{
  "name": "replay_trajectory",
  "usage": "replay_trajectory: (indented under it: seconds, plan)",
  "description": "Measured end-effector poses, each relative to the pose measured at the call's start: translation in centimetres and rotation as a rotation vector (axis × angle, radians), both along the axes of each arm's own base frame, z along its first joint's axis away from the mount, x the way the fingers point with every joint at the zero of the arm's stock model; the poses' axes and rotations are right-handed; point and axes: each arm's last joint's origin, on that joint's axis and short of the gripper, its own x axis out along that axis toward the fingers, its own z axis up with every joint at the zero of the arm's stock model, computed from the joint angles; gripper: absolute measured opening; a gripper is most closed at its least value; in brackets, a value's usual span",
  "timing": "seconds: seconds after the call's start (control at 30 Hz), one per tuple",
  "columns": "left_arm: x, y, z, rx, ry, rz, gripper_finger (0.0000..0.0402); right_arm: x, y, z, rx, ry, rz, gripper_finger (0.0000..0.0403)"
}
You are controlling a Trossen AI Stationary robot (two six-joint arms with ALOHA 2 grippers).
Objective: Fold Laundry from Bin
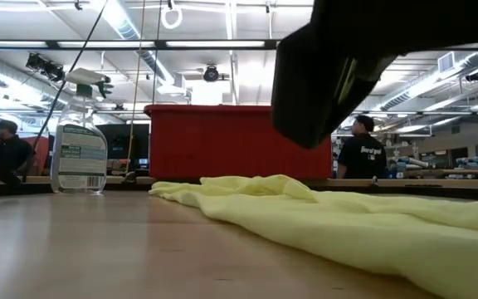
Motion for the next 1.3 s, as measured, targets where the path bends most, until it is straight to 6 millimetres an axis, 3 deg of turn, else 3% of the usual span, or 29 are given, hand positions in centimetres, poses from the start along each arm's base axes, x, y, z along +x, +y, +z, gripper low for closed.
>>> replay_trajectory:
  seconds: [0.17,0.57,0.87,1.0,1.3]
  plan:
    - [-0.8,-0.9,-0.2,-0.075,0.083,-0.079,0.0194,2.4,0.3,-1.0,-0.010,0.008,0.089,0.0172]
    - [-1.7,-2.0,-0.3,-0.129,0.140,-0.068,0.0194,4.7,1.4,-3.6,-0.030,0.028,0.156,0.0136]
    - [-1.5,-1.5,-0.5,-0.112,0.161,-0.059,0.0194,4.3,1.0,-4.0,-0.059,0.103,0.165,0.0013]
    - [-1.4,-1.3,-0.6,-0.108,0.161,-0.058,0.0194,3.8,0.6,-3.5,-0.064,0.167,0.153,0.0009]
    - [-1.5,-1.3,-0.6,-0.087,0.151,-0.072,0.0194,1.1,0.6,0.0,-0.073,0.179,0.215,0.0004]
